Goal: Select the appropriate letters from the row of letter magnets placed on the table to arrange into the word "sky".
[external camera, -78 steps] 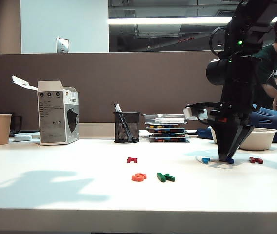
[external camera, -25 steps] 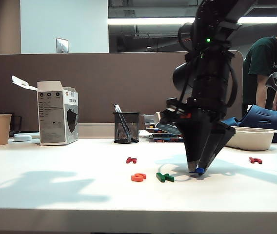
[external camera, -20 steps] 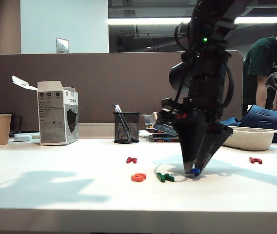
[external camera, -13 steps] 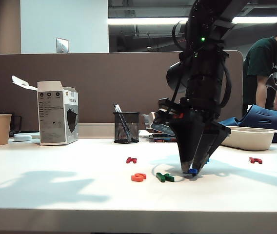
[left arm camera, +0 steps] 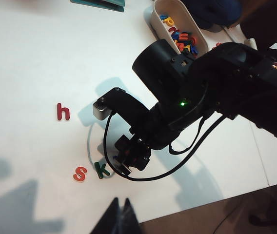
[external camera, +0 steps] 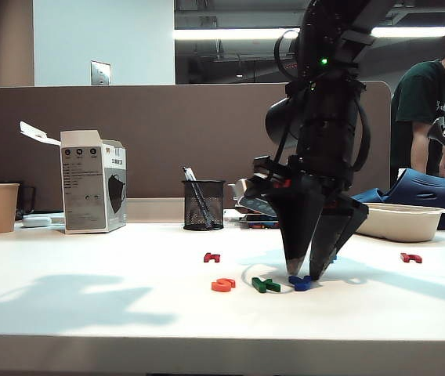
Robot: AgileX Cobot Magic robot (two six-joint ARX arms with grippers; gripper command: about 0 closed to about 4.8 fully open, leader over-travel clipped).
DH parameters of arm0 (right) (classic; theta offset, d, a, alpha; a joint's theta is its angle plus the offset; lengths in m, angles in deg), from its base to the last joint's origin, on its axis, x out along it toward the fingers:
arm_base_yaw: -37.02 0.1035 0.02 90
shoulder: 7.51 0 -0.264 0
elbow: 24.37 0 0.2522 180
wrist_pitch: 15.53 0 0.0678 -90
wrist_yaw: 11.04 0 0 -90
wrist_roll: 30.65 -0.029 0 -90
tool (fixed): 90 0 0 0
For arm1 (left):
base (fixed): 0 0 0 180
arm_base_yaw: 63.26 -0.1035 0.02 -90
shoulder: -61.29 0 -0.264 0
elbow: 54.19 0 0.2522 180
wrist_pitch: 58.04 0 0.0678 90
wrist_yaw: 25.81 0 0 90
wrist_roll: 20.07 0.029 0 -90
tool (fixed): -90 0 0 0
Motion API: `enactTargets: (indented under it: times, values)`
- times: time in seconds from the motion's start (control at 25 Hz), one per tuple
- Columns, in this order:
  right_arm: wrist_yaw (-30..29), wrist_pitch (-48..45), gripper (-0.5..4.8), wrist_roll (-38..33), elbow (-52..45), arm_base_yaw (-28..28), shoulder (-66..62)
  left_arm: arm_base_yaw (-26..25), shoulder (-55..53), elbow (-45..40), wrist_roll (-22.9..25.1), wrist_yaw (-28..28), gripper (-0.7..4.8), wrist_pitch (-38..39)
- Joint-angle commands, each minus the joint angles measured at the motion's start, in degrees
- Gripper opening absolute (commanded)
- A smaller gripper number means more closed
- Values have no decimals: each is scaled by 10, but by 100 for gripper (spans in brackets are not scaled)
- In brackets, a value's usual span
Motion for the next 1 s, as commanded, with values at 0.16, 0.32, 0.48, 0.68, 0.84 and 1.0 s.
enactTargets:
  times: [0.16, 0.32, 0.48, 0.68, 0.84, 1.0]
  values:
    - [27, 0, 172, 8, -7, 0, -7, -1, 2, 2, -2, 2, -5, -4]
    - [28, -8, 171, 9, -6, 0, 9, -1, 2, 2, -2, 2, -5, -4]
    - [33, -25, 172, 9, -6, 0, 39, -1, 2, 2, -2, 2, -5, -4]
    - [22, -25, 172, 12, -6, 0, 61, -1, 2, 2, -2, 2, -5, -4]
    - [17, -21, 171, 12, -6, 0, 91, -1, 2, 2, -2, 2, -5, -4]
    - [38, -24, 171, 21, -6, 0, 128, -1, 2, 2, -2, 2, -5, -4]
